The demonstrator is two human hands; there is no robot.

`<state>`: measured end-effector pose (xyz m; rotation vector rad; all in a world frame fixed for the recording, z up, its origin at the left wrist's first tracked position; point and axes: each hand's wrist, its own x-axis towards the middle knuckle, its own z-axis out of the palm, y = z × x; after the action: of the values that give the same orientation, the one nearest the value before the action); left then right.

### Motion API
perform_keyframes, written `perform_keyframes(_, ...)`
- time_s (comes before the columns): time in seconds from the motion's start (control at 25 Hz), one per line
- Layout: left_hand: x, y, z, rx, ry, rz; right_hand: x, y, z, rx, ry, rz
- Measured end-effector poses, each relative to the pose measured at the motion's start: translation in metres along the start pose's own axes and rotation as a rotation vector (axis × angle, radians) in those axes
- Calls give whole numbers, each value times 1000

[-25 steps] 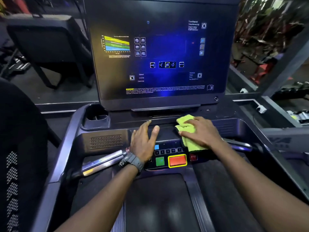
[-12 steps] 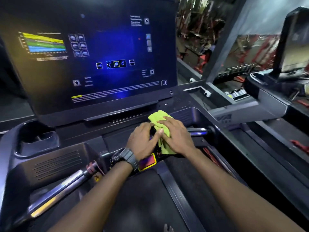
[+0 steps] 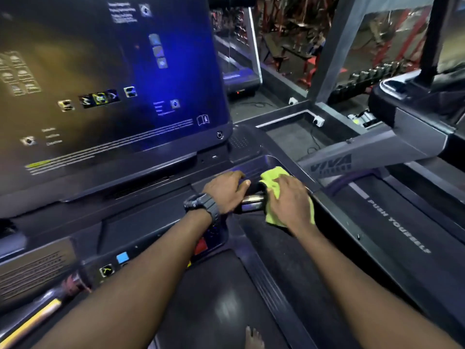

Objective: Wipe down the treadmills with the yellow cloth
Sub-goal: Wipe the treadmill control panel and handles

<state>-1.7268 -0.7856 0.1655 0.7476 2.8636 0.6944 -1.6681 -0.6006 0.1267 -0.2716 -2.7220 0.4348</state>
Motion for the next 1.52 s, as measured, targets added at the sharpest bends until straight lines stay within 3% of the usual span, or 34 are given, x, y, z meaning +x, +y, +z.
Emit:
perform_keyframes(0.08,11,4,8,-17,56,18,-20,-44,18,122,27,-150)
perform_keyframes(0.16,10,-1,11,-20,154,22,-22,-36,21,154,0,-333)
perform_keyframes(0.2,9,-2,12,-53,184,15,-13,-13,17,135,1,-338)
perform_keyframes(0.28,7,-2,10,-109,209,8,1,25,12,65,86,-163)
perform_keyframes(0.36,8,1,9,-117,224,26,1,5,14,105,83,-89)
perform_keyframes(0.44,9,3,8,-125,245,42,-11,-41,19,147,37,-281)
perform_keyframes(0.52,7,2,11,-116,241,45,2,-32,14,127,-122,-353)
perform_keyframes(0.64,3,4,10,-98,229,69,25,-3,1,-87,-170,-63)
perform_keyframes(0.68,4,5,8,-118,232,73,23,-11,1,-91,-159,-56)
perform_keyframes(0.76,5,4,6,-182,250,90,-4,-51,9,45,-95,-225)
perform_keyframes(0.84,3,2,5,-228,250,104,-20,-48,18,175,16,-318)
perform_keyframes(0.88,1,3,2,-243,233,104,-21,-32,21,203,100,-242)
perform_keyframes(1.0,-2,9,-1,-244,192,88,-40,-17,37,449,395,299)
perform_keyframes(1.12,-1,9,-1,-254,161,103,-62,-87,57,1009,478,730)
perform_keyframes(1.24,-5,2,-2,-274,152,114,-42,-75,50,1614,625,1168)
perform_keyframes(1.28,-7,0,-2,-298,158,103,-34,-53,52,1863,632,1176)
perform_keyframes(1.36,-8,-4,-4,-348,166,54,-34,-41,52,2105,553,1137)
perform_keyframes(1.44,-6,-6,-5,-369,155,45,-42,-60,67,2198,447,1130)
perform_keyframes(1.52,-6,-5,-5,-327,121,84,-50,-86,72,2255,311,999)
